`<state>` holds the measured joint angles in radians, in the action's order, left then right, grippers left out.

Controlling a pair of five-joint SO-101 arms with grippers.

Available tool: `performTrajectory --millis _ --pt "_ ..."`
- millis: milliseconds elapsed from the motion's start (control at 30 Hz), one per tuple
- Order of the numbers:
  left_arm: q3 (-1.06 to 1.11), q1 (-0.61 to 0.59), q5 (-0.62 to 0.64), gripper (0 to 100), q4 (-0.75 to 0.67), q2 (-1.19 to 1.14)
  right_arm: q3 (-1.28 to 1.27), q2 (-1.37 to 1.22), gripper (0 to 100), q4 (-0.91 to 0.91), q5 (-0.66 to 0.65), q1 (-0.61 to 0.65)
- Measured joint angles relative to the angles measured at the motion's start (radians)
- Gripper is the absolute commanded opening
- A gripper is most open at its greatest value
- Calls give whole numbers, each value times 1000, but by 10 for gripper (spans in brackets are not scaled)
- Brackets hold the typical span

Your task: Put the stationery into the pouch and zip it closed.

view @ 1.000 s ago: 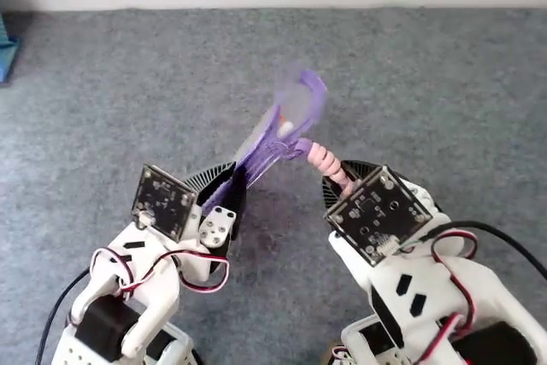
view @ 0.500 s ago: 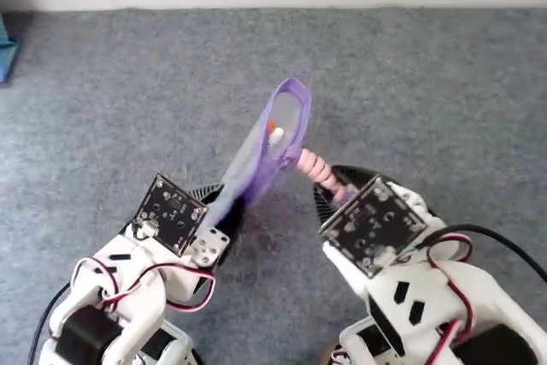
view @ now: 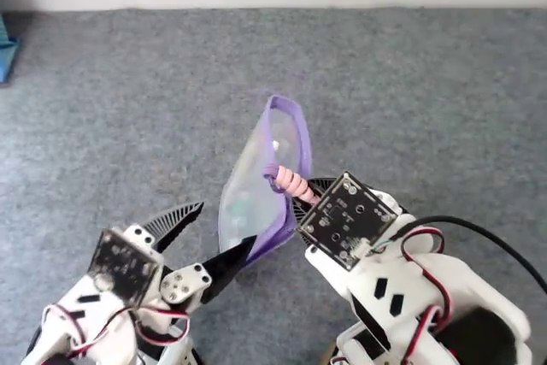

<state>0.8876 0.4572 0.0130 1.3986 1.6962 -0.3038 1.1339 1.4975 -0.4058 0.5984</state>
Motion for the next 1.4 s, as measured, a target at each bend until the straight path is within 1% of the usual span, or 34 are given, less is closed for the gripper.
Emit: performTrajectory --millis 133,300,467,633,700,767,867,1000,1133,1400 --pt "8 9 48 272 0 3 -18 0 8 0 0 0" --pt "74 78 91 270 -63 3 -20 0 8 -40 0 0" --pt "193 126 109 269 -175 3 -28 0 8 -89 0 5" --pt "296 130 109 268 -338 3 -46 -11 8 -95 0 5" --pt "319 130 109 262 -374 3 -46 -11 8 -95 0 5" --pt "325 129 109 231 -387 3 -46 -9 8 -97 0 5" --pt "325 101 114 156 -397 9 -46 -6 8 -97 3 5" --pt "325 75 74 77 -399 12 -46 0 8 -97 12 6" --pt "325 72 44 54 -399 12 -46 0 8 -97 63 6" --pt "325 72 -11 15 -399 12 -46 0 8 -97 75 6"
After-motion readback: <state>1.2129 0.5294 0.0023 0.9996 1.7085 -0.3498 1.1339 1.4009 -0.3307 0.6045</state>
